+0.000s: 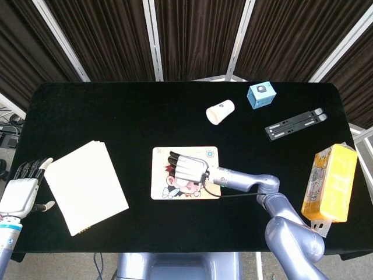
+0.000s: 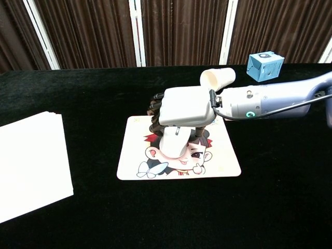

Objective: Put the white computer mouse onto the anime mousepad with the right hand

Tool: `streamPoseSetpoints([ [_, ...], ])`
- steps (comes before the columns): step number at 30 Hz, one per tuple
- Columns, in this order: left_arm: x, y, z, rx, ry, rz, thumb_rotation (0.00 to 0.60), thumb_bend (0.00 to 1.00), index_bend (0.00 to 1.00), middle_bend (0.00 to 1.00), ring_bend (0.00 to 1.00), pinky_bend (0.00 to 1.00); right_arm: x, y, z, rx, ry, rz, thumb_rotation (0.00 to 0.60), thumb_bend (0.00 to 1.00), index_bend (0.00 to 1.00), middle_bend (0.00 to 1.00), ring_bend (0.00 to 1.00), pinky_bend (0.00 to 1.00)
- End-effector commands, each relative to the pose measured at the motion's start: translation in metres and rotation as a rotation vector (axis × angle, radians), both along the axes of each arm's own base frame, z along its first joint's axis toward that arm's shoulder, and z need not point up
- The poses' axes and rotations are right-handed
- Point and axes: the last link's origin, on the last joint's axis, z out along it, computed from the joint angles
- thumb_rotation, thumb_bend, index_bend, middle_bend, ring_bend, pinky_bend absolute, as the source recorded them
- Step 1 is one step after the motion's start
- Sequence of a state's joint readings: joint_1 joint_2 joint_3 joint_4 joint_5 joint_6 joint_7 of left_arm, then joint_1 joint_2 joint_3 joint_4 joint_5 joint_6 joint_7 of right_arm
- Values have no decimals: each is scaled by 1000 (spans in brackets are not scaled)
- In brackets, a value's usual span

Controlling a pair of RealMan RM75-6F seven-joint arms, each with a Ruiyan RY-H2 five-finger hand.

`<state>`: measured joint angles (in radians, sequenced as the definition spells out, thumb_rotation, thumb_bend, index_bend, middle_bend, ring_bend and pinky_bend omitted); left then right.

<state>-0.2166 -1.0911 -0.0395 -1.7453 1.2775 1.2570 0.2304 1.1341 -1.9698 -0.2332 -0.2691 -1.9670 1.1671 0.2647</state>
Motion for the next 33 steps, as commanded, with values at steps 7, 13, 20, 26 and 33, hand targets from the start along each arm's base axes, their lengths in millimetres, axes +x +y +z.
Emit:
streamPoseSetpoints([
  [7,0,0,0,-2,5,3,600,116,0,0,0,0,-2,1,4,-13,-19,8,600,136,247,195,2,0],
  [13,0,0,0,0,7,4,600,114,0,0,0,0,-4,0,7,-35,-28,7,600,128,223,190,0,0],
  [20,0,0,0,3,7,5,600,116,0,0,0,0,-14,-11,21,-125,-21,-11,600,128,220,176,0,0],
  [26,0,0,1,8,5,5,600,116,0,0,0,0,-37,-27,48,-276,-41,-82,600,129,219,160,0,0],
  [33,1,-1,2,14,2,-10,600,116,0,0,0,0,-77,-23,91,-397,-236,-303,600,128,209,153,0,0],
])
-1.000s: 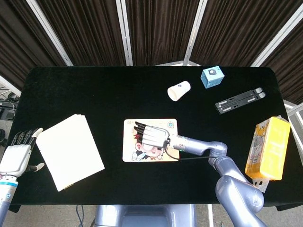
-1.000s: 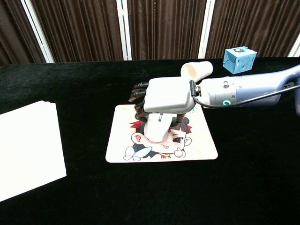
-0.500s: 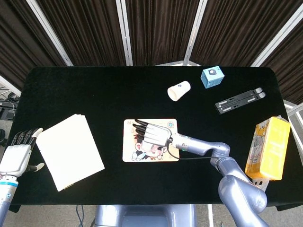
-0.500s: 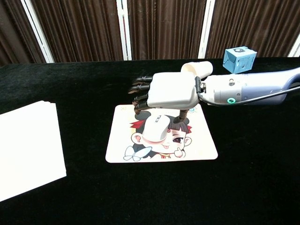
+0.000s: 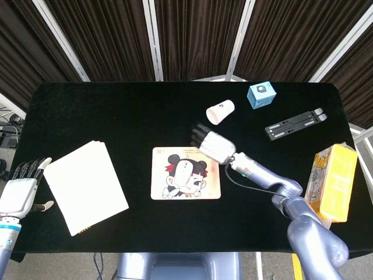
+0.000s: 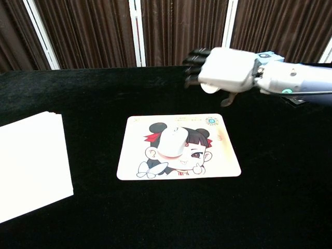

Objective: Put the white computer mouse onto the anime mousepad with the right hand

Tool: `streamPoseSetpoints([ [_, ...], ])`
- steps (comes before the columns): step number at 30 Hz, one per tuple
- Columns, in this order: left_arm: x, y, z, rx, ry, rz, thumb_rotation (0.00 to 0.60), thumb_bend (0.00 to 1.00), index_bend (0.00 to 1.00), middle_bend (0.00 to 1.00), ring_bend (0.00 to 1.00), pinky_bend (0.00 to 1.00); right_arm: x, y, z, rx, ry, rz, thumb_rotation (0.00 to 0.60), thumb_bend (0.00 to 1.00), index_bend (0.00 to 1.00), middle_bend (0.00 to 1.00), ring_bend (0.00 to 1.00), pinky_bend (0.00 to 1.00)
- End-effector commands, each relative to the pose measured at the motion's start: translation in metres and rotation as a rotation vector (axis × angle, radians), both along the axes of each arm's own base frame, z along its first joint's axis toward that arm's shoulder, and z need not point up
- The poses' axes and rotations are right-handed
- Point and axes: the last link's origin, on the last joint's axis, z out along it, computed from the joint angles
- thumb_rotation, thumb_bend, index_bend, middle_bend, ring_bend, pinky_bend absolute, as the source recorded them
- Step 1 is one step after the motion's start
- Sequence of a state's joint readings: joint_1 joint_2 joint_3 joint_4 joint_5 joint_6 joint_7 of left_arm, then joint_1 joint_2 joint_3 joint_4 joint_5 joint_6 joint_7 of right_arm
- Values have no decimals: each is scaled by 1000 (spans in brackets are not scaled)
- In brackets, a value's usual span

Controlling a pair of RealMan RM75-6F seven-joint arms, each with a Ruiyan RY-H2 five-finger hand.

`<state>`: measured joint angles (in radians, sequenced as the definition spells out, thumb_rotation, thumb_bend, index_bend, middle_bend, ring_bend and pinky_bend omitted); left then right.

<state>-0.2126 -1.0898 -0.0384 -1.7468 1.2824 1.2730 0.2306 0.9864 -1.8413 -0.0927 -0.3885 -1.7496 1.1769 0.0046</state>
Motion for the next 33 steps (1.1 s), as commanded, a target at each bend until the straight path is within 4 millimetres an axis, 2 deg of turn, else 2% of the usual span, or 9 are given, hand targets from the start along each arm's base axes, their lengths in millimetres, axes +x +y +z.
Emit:
streamPoseSetpoints([
  [1,1,0,0,2,0,-10,600,116,0,0,0,0,-28,8,29,-74,-155,-132,600,128,207,147,0,0],
  [6,2,-1,0,6,0,-31,600,116,0,0,0,0,-58,33,54,-117,-366,-337,600,126,198,77,0,0],
  [11,5,-3,0,20,-6,-64,600,115,0,0,0,0,-84,73,74,-131,-531,-565,600,122,147,8,0,0],
  [16,6,-5,0,30,-1,-96,600,116,0,0,0,0,-99,111,91,-147,-578,-693,600,121,113,0,0,0],
  [20,5,-5,1,39,14,-120,600,116,0,0,0,0,-112,150,107,-171,-605,-771,600,124,74,0,0,0],
  [25,4,-6,2,56,29,-139,600,114,0,0,0,0,-128,185,119,-195,-636,-848,600,137,14,0,0,0],
  [33,3,-7,2,68,34,-145,600,117,0,0,0,0,-141,216,136,-228,-666,-889,600,138,0,0,0,0],
])
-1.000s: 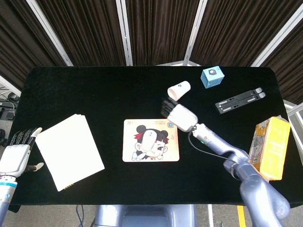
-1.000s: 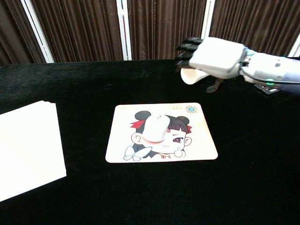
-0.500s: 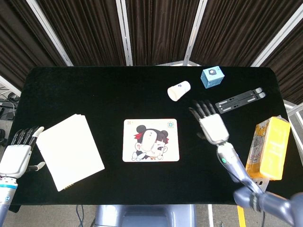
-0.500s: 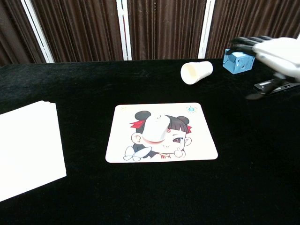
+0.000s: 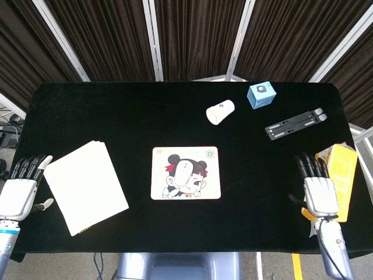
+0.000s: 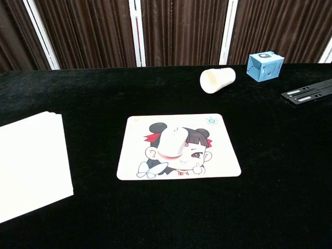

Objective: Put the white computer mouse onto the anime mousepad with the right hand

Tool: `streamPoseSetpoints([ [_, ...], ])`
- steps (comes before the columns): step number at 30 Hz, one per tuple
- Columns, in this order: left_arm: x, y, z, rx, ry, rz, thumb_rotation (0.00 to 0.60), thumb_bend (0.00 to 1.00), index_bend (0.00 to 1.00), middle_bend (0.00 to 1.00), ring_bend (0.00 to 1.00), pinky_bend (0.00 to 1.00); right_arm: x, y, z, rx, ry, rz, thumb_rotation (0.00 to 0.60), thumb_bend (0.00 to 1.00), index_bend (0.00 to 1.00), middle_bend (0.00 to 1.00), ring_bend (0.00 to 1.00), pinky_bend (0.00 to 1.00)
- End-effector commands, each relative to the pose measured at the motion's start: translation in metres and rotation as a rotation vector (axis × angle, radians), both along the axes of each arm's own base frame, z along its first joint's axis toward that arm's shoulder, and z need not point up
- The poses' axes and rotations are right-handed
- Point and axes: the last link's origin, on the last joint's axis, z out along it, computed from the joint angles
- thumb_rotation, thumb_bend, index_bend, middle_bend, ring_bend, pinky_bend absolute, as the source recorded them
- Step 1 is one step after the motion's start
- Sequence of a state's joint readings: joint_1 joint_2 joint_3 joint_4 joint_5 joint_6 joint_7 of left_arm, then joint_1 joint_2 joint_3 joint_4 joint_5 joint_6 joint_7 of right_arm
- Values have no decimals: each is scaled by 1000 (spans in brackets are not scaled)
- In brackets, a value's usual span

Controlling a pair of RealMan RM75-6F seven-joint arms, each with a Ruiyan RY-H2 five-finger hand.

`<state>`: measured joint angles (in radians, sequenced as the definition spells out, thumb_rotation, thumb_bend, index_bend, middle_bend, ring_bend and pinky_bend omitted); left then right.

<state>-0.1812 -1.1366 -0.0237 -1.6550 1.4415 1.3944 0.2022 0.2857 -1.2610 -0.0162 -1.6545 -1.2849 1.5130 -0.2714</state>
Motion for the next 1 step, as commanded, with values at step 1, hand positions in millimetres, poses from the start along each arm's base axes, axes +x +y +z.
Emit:
streamPoseSetpoints([
  [1,0,-1,0,3,-3,-3,600,117,0,0,0,0,-3,9,4,-6,-17,-4,600,138,0,0,0,0],
])
